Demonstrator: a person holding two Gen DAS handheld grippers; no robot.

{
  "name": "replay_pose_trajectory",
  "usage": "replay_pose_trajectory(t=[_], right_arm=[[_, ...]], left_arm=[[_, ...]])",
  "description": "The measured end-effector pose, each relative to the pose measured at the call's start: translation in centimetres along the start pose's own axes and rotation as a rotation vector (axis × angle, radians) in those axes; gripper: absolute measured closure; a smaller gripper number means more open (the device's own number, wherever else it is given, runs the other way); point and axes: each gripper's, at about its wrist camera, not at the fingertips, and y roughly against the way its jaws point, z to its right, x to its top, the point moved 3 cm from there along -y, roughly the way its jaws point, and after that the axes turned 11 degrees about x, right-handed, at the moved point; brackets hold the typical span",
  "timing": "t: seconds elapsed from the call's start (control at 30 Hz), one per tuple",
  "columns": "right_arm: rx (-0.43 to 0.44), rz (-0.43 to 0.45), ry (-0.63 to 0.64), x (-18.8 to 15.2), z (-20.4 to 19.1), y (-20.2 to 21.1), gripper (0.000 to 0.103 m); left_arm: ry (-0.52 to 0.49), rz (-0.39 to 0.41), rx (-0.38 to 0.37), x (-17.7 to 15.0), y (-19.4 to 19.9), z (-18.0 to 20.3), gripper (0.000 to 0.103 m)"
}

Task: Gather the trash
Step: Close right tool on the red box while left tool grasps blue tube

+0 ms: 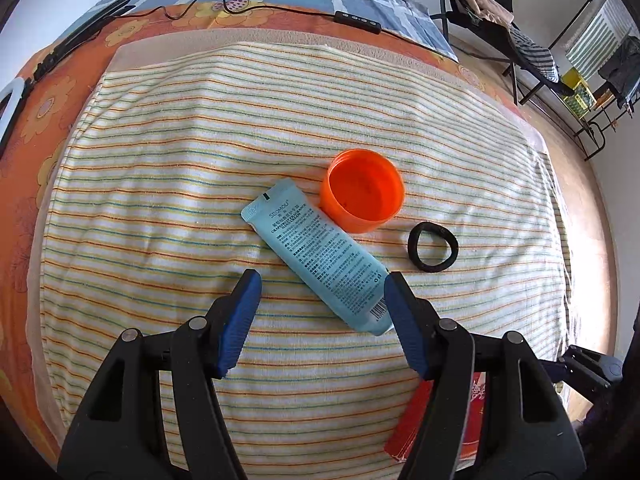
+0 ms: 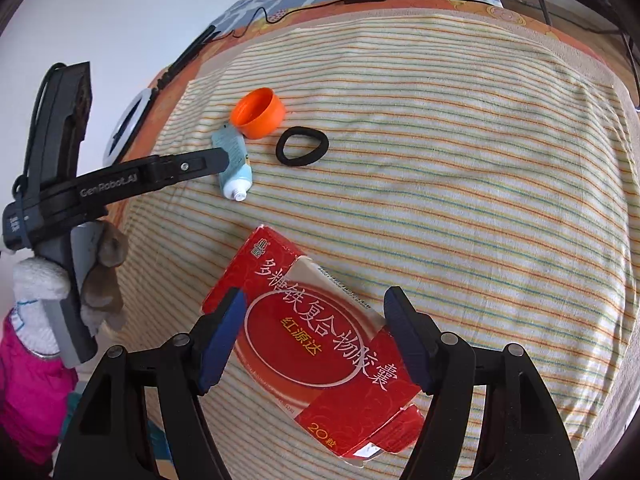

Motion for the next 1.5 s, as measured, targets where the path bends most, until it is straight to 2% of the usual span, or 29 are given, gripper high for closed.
replay_pose_trajectory(t=[0.03, 0.1, 0.13, 0.2, 0.23, 0.37, 0.4, 0.43, 0.47, 0.5, 0.57, 0.67, 0.73, 0.77, 0.8, 0.87, 1.0, 1.1, 1.23, 1.33, 1.4, 1.5], right_arm=[[0.019, -0.015, 0.006, -0.5, -0.5, 0.1, 0.032], [0.028, -0.034, 0.042, -1.5, -1.5, 0.3, 0.032], [0.005, -0.037, 0.07, -1.9, -2.1, 0.4, 0.032], [-0.072, -0.038, 0.143, -2.8, -3.4, 0.5, 0.032], [-0.111, -0.037, 0.189, -3.3, -4.2, 0.4, 0.032], [-0.226, -0.061, 0.369, -5.7, -7.3, -0.8, 0.032], [-0.255, -0.078, 0.41, -6.3, -7.9, -1.3, 0.032], [-0.287, -0.094, 0.454, -6.9, -8.4, -1.9, 0.032], [-0.328, -0.105, 0.496, -7.4, -8.7, -2.3, 0.032], [-0.376, -0.109, 0.532, -7.8, -8.9, -2.8, 0.032], [-0.453, -0.112, 0.589, -8.2, -9.1, -3.2, 0.032], [-0.524, -0.128, 0.625, -8.5, -8.7, -3.9, 0.032], [-0.552, -0.114, 0.649, -8.8, -8.5, -3.8, 0.032], [-0.554, -0.113, 0.659, -8.8, -8.5, -3.7, 0.031], [-0.554, -0.112, 0.665, -8.9, -8.5, -3.6, 0.031], [-0.545, -0.108, 0.669, -8.7, -8.5, -3.5, 0.031], [-0.529, -0.096, 0.639, -8.0, -7.9, -3.4, 0.033], [-0.476, -0.083, 0.577, -7.0, -6.9, -2.7, 0.036], [-0.33, -0.046, 0.413, -5.3, -5.5, -0.8, 0.039], [-0.223, -0.004, 0.279, -3.8, -3.9, 1.1, 0.045], [-0.213, 0.025, 0.234, -3.1, -3.1, 2.2, 0.047], [-0.255, 0.048, 0.242, -2.5, -2.8, 3.0, 0.051]], left_arm=[[-0.005, 0.01, 0.015, 0.0, -0.1, 0.0, 0.039], [-0.012, 0.026, 0.035, 0.1, 0.0, -0.1, 0.051], [-0.013, 0.032, 0.036, 0.1, 0.0, -0.1, 0.055], [-0.013, 0.037, 0.032, 0.4, 0.1, -0.2, 0.074], [-0.012, 0.037, 0.037, 0.5, 0.1, -0.1, 0.075], [0.009, 0.019, 0.015, 0.8, 0.1, -0.1, 0.076], [0.023, 0.005, -0.001, 0.7, 0.1, -0.1, 0.074], [0.038, -0.015, -0.018, 0.6, -0.1, -0.1, 0.068], [0.047, -0.024, -0.029, 0.5, -0.1, 0.0, 0.052], [0.046, -0.017, -0.033, 0.4, -0.1, 0.2, 0.045], [0.017, 0.001, 0.011, 0.4, -0.2, 1.0, 0.044], [-0.02, 0.026, 0.07, 0.5, -0.7, 1.9, 0.046], [-0.039, 0.05, 0.102, 0.6, -0.8, 2.1, 0.061], [-0.04, 0.056, 0.11, 0.7, -0.7, 1.9, 0.079], [-0.033, 0.056, 0.109, 0.7, -0.7, 1.7, 0.09], [-0.025, 0.055, 0.1, 0.7, -0.5, 1.1, 0.098], [-0.068, 0.075, 0.128, 0.2, 0.1, 0.4, 0.098], [-0.094, 0.089, 0.143, -0.6, 0.7, -0.4, 0.098], [-0.119, 0.096, 0.154, -1.9, 1.3, -1.8, 0.098], [-0.128, 0.098, 0.152, -2.8, 1.7, -2.6, 0.098], [-0.128, 0.099, 0.146, -3.4, 2.0, -3.0, 0.098], [-0.129, 0.095, 0.127, -4.1, 2.1, -3.3, 0.098]])
